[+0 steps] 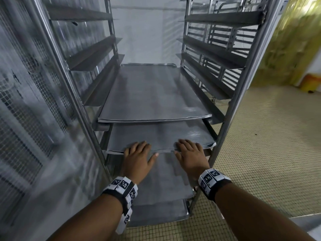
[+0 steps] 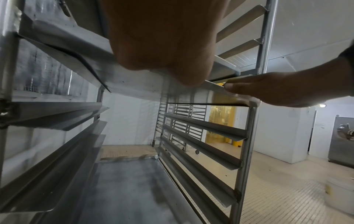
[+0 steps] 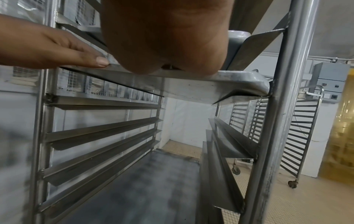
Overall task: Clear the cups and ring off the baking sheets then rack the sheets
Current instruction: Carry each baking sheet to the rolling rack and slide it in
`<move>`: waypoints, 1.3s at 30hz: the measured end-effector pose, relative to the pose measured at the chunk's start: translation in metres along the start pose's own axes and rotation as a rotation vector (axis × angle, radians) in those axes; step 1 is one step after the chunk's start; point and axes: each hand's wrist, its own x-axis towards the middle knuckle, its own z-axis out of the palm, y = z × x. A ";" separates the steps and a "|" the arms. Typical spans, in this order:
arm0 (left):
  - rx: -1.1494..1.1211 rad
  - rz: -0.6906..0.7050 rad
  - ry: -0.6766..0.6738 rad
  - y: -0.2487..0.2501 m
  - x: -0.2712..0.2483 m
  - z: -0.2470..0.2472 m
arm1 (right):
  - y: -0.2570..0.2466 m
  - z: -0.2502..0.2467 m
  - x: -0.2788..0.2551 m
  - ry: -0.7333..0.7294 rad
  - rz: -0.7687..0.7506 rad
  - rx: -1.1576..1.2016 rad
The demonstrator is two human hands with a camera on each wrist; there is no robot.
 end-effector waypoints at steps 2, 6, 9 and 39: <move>0.021 0.008 -0.006 -0.001 0.005 0.003 | 0.001 0.004 0.005 0.023 0.003 -0.003; 0.027 0.005 -0.005 0.000 0.016 0.006 | 0.001 0.005 0.015 0.049 -0.003 -0.011; 0.022 -0.004 0.001 -0.001 0.026 0.011 | 0.002 0.003 0.025 0.049 -0.005 -0.015; -0.453 0.377 -0.437 0.242 -0.033 0.053 | 0.144 -0.017 -0.245 0.051 0.855 0.210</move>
